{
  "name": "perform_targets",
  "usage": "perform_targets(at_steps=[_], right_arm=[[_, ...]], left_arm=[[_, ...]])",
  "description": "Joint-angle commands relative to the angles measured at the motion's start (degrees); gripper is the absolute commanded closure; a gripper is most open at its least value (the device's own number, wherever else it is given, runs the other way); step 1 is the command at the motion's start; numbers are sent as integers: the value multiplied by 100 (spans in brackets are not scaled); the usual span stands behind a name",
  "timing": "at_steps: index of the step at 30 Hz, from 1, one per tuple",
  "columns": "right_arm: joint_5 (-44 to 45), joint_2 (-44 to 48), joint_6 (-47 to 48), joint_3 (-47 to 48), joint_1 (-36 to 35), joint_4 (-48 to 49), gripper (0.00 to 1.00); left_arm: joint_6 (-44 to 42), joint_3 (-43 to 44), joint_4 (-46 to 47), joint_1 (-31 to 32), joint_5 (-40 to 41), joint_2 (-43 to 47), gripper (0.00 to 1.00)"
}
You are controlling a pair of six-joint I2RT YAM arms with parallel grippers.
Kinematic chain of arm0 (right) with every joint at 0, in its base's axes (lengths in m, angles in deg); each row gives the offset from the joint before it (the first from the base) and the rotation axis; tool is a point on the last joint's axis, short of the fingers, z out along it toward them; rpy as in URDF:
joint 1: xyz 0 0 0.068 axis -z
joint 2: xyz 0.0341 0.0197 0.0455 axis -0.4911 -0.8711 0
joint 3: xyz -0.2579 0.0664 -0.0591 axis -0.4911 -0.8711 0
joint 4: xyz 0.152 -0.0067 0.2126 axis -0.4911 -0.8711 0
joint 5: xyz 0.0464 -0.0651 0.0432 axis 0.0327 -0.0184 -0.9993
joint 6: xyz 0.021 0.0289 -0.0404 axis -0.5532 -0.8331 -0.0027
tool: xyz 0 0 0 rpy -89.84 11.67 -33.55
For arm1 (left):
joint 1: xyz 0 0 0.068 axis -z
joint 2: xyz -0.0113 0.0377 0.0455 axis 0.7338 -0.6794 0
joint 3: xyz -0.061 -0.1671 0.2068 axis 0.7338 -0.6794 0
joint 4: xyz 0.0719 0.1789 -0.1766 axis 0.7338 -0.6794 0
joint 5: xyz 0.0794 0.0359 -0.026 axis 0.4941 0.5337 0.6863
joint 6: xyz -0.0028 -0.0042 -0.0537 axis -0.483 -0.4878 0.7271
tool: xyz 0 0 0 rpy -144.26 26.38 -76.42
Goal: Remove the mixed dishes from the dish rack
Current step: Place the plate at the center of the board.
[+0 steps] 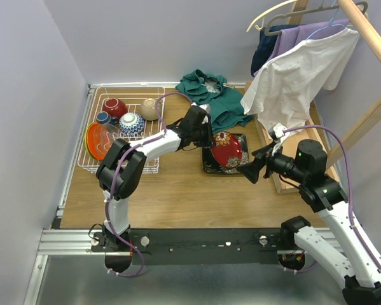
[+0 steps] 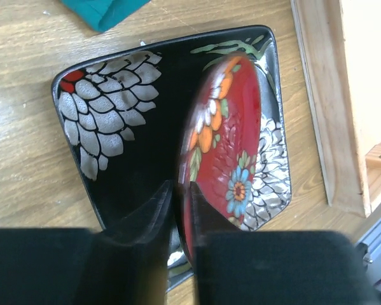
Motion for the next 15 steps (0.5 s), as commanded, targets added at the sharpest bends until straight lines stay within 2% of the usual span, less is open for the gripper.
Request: perform_targets(at_steps=[1,4,9,10,13,15], right_arm=[[111,-21,-34,-20,-23,-90,0],[111,-48,-43,-2,-23,-99,0],[120,31,-52,-28,-23,-73,0],[120,40,-69,-46,-23,-64,0],[111,58,-78,-64,-23,-47,0],[111,14,-69,-64,-23,-47,0]], left_arm=[[9,181,184,28,-44,-153,66],[-44,207,78,28,52,-180,51],[-184,374,-168,28,228,-180,35],[-228,391,-264,28,315,-145,29],[-386,505,-510,28,552,-66,21],[-483,602,-642,28,676,-4,11]])
